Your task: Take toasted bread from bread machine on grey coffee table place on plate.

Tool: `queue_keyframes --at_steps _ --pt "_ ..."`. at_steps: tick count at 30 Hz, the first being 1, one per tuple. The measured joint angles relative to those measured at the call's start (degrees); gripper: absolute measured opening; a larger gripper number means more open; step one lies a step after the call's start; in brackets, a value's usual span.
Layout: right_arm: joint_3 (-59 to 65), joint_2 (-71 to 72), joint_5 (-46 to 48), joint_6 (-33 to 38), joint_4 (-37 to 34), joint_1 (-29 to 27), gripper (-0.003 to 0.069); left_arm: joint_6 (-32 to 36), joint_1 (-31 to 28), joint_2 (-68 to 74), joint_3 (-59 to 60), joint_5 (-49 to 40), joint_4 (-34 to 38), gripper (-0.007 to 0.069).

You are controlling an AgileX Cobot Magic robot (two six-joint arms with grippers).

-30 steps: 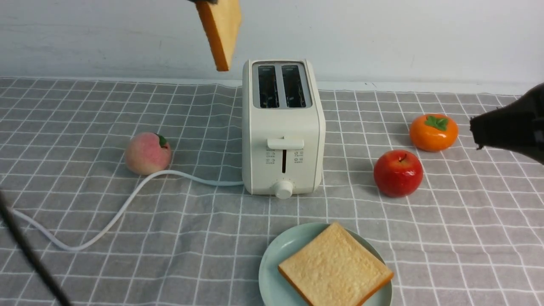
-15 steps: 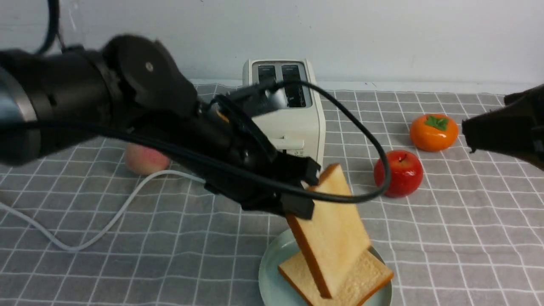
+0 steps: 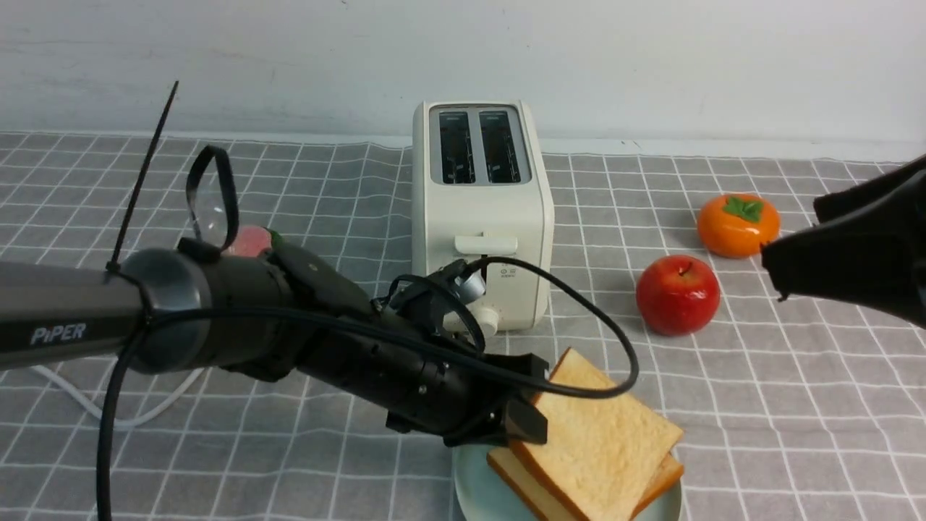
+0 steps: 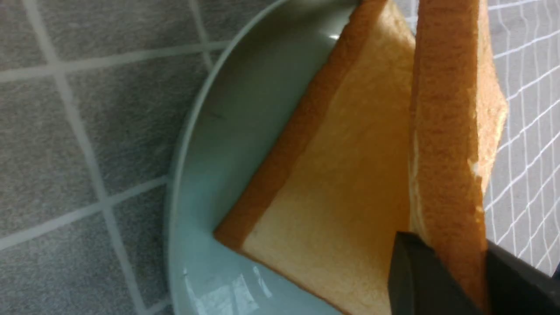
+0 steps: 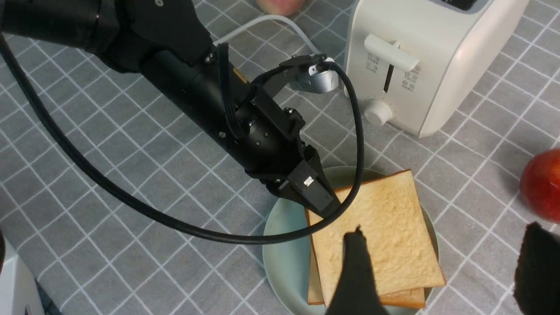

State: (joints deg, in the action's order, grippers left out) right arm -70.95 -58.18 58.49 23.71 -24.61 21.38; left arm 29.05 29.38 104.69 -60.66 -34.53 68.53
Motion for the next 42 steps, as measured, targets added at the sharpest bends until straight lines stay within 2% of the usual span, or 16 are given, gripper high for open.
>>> queue_keyframes --at_steps 3,4,5,9,12,16,21,27,28,32,33,34,35,39,40,42 --pt "0.0 0.0 0.41 0.2 -0.07 0.0 0.0463 -2.7 0.0 -1.29 0.0 0.53 -6.59 0.0234" --pt "0.0 0.0 0.47 0.2 -0.07 0.0 0.0463 -2.86 0.0 -1.43 0.0 0.59 -7.62 0.0234" --pt "0.0 0.0 0.47 0.34 -0.2 0.0 0.0463 -4.65 0.0 -3.26 0.0 1.02 -12.26 0.0329" --pt "0.0 0.0 0.41 0.4 -2.95 0.0 0.0461 -9.3 0.0 -8.63 0.0 0.71 -22.5 0.053" --pt "0.0 0.0 0.06 0.4 -5.92 0.0 0.0451 -11.88 0.0 -15.2 0.0 -2.15 -30.02 0.0626" --pt "0.0 0.0 -0.58 0.69 -6.97 0.0 0.0433 -17.16 0.0 -23.46 0.0 -6.62 -36.78 0.0651" --pt "0.0 0.0 -1.14 0.88 -5.78 0.0 0.0395 -25.79 0.0 -33.33 0.0 -13.95 -41.96 0.0583" --pt "0.0 0.0 -1.5 -8.89 1.01 0.0 0.0248 -34.31 0.0 -44.42 0.0 -26.61 -49.85 0.0399" --pt "0.0 0.0 -1.43 -8.89 1.01 0.0 0.0248 -34.54 0.0 -44.42 0.0 -26.81 -50.08 0.0386" --pt "0.61 1.88 -1.0 -16.83 7.48 0.0 0.0065 -39.26 0.0 -49.86 0.07 -29.44 -54.62 0.0231" --pt "0.73 1.88 -1.09 -17.05 7.63 0.0 0.0057 -39.69 0.0 -50.08 0.07 -29.52 -54.91 0.0224" --pt "2.52 4.47 -3.02 -17.92 8.99 0.0 0.0001 -41.3 0.0 -51.85 0.07 -30.53 -55.63 0.0167" --pt "2.52 4.83 -3.46 -17.92 9.09 0.0 -0.0001 -41.71 0.0 -52.08 0.07 -30.83 -55.64 0.016" --pt "14.2 16.11 -21.9 -18.92 10.53 0.0 -0.0019 -47.86 0.0 -58.38 0.11 -33.84 -55.77 0.0012" --pt "15.5 16.64 -22.86 -18.97 10.53 0.0 -0.0019 -48.68 0.0 -59.02 0.11 -34.05 -55.78 0.0007" --pt "23.64 22.55 -33.18 -19.03 10.64 0.0 -0.0019 -53.56 0.0 -63.51 0.13 -35.05 -55.75 -0.0014"
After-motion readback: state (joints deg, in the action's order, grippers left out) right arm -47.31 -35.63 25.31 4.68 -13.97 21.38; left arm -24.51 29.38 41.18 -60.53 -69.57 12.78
